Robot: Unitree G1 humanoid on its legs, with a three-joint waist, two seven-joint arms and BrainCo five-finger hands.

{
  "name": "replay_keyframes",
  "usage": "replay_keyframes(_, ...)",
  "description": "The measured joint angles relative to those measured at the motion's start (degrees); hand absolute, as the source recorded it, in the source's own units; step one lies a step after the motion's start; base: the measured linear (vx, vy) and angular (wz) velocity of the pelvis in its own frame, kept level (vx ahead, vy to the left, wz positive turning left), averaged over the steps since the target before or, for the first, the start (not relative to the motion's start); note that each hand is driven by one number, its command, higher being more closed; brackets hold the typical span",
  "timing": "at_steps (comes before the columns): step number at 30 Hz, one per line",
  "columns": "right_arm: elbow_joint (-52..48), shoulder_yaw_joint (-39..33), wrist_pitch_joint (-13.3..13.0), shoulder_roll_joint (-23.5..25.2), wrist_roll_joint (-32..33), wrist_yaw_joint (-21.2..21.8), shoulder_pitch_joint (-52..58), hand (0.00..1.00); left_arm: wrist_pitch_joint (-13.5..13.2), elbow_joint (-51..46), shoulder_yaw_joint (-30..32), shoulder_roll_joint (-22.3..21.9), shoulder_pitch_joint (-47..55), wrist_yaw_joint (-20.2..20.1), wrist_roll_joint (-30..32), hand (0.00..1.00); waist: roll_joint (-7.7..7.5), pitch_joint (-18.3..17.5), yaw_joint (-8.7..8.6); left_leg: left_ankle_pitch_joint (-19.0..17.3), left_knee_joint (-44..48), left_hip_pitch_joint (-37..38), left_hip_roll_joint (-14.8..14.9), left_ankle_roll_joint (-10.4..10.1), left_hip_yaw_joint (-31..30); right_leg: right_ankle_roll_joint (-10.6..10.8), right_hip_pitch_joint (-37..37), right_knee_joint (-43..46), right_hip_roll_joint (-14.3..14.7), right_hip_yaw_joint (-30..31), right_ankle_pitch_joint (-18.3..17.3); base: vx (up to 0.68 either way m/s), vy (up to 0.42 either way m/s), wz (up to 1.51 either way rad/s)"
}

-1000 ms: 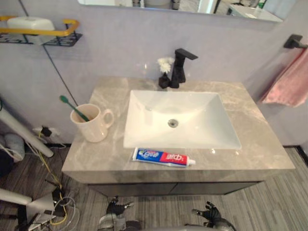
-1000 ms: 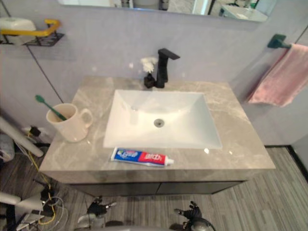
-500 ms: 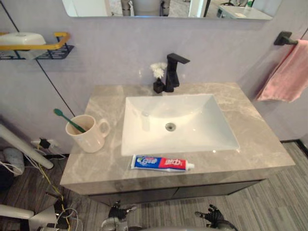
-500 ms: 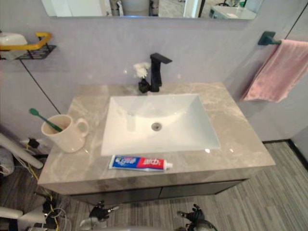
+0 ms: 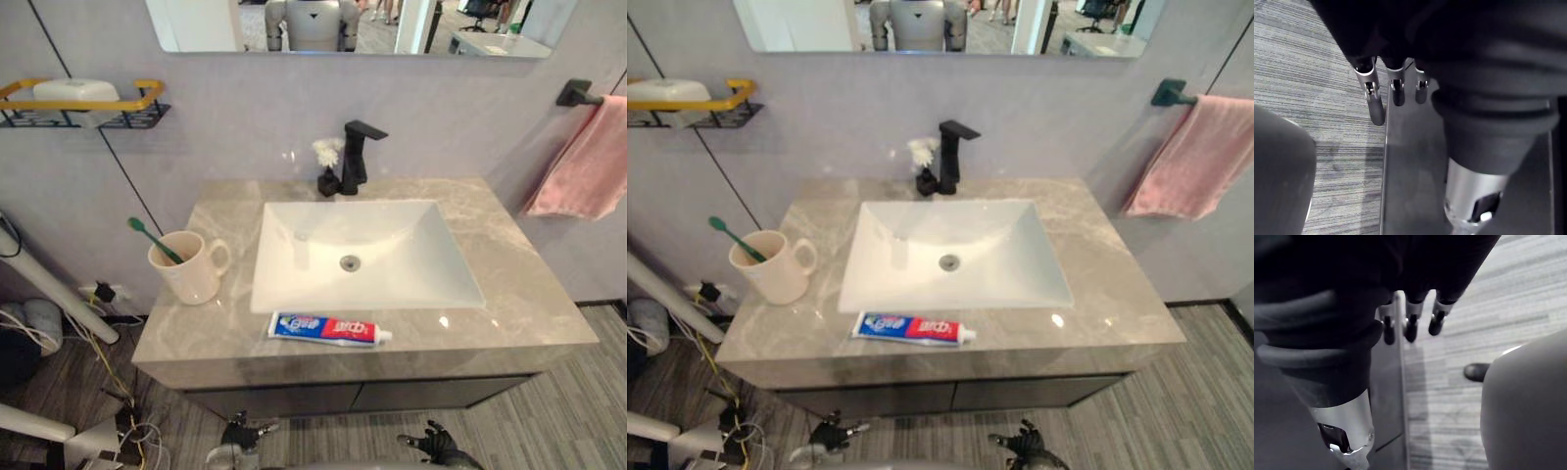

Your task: Organize washtable

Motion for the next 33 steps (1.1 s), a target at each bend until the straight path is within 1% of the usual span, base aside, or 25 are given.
replay_keyframes(4, 0.02, 0.01, 0.07, -0.21, 0.00, -0.01, -0.20, 0.00, 0.00, -0.03, -1.05, 0.25, -0.01, 0.01, -0.60, 0.00, 0.05, 0.03, -0.01, 0.73, -0.85, -0.21, 0.00, -0.30, -1.06, 0.00, -0.07, 0.06, 0.10, -0.82, -0.01, -0.02, -0.040, 0.12)
replay_keyframes(10, 0.03, -0.17, 0.15, -1.93, 0.01, -0.29, 0.09, 0.00, -0.01, -0.04, -1.21, 0.35, 0.00, -0.01, -1.74, 0.00, 0.14, 0.09, -0.05, 0.99, -0.64, -0.93, -0.01, -0.34, -2.61, -0.09, 0.09, 0.27, 0.15, -2.35, -0.07, -0.01, -0.021, 0.13)
replay_keyframes(13, 0.01, -1.07, 0.15, -2.13, 0.60, -0.42, 0.30, 0.00, -0.02, -0.07, -1.22, 0.32, 0.00, 0.00, -1.75, 0.00, 0.29, 0.23, -0.09, 1.06, -0.44, -0.92, -0.02, -0.33, -4.01, -0.89, 0.74, 1.15, 0.17, -3.69, -0.87, 0.01, -0.019, 0.24)
replay_keyframes(14, 0.01, -1.67, 0.15, -2.08, 1.05, -0.58, 0.35, 0.00, -0.03, -0.16, -1.22, 0.28, -0.01, 0.00, -1.78, 0.00, 0.39, 0.64, -0.07, 1.07, -0.26, -0.79, 0.01, -0.34, -4.50, -1.22, 0.70, 2.05, 0.16, -3.91, -1.37, -0.01, -0.011, 0.16)
replay_keyframes(15, -4.12, -2.87, -0.54, -2.04, 1.72, -1.24, 0.61, 0.00, 0.01, -2.67, -1.14, -0.86, 0.31, -0.01, -2.22, 0.00, 2.01, 4.26, -1.34, 2.91, -1.58, -0.32, 2.46, -2.89, -4.55, 0.33, -3.30, 12.14, 1.15, -4.16, -6.87, -0.01, -0.007, 0.10)
replay_keyframes(20, -4.00, -2.91, -0.54, -2.03, 1.73, -1.24, 0.62, 0.00, 0.01, -2.67, -1.13, -0.79, 0.27, -0.01, -2.22, 0.00, 1.67, 4.36, -1.37, 2.92, -1.66, -0.34, 2.45, -2.89, -4.46, 0.32, -3.45, 12.08, 1.16, -4.06, -6.86, 0.00, 0.000, -0.01)
replay_keyframes(22, -3.61, -3.03, -0.56, -2.07, 2.66, -1.23, 0.61, 0.00, 0.01, -2.63, -1.14, -0.77, 0.18, 0.02, -2.21, 0.00, 1.52, 4.31, -1.36, 2.92, -1.77, -0.55, 2.46, -2.89, -4.14, 0.31, -4.29, 12.06, 1.21, -3.60, -6.77, -0.03, 0.005, -0.08)
replay_keyframes(24, -2.48, -4.94, -0.79, -1.84, 5.17, -1.23, 0.45, 0.00, 0.03, -2.47, -1.13, -0.69, 0.13, 0.13, -2.21, 0.00, 1.53, 4.28, -1.46, 3.12, -2.30, -0.82, 2.53, -2.82, -3.73, 0.32, -4.19, 10.15, 1.43, -3.44, -5.58, -0.01, 0.018, -0.10)
replay_keyframes(27, -1.44, -5.52, -0.79, -1.80, 8.60, -1.22, 0.40, 0.00, 0.02, -2.24, -1.09, -0.34, 0.03, 0.36, -2.21, 0.00, 1.39, 4.16, -1.59, 4.23, -4.50, -0.74, 2.41, -2.65, -2.75, 0.43, -3.22, 5.95, 1.67, -3.09, -3.05, 0.02, 0.022, -0.12)
replay_keyframes(28, -1.09, -5.81, -0.80, -1.78, 9.21, -1.19, 0.41, 0.00, 0.03, -2.17, -1.09, -0.23, 0.03, 0.46, -2.21, 0.00, 1.20, 4.08, -1.63, 4.44, -4.94, -0.65, 2.37, -2.63, -2.64, 0.36, -3.04, 5.13, 1.72, -3.04, -2.52, 0.03, 0.023, -0.11)
replay_keyframes(30, 0.38, -7.37, -0.78, -1.36, 12.39, -1.24, 0.80, 0.00, 0.04, -1.96, -1.04, 0.33, 0.00, 1.22, -2.22, 0.00, 0.36, 3.95, -1.62, 4.73, -5.99, 0.10, 2.24, -2.53, -2.33, 0.45, -1.63, 2.42, 1.82, -3.10, -1.23, 0.03, 0.020, -0.05)
replay_keyframes(33, 0.44, -7.64, -0.82, -0.99, 15.01, -1.29, 1.96, 0.00, 0.08, -1.76, -0.99, 0.61, 0.04, 1.52, -2.21, 0.00, -0.14, 3.74, -1.66, 4.73, -6.63, 1.05, 2.08, -2.52, -2.45, 0.42, -0.29, 1.12, 1.80, -3.40, -0.81, 0.00, 0.000, 0.00)
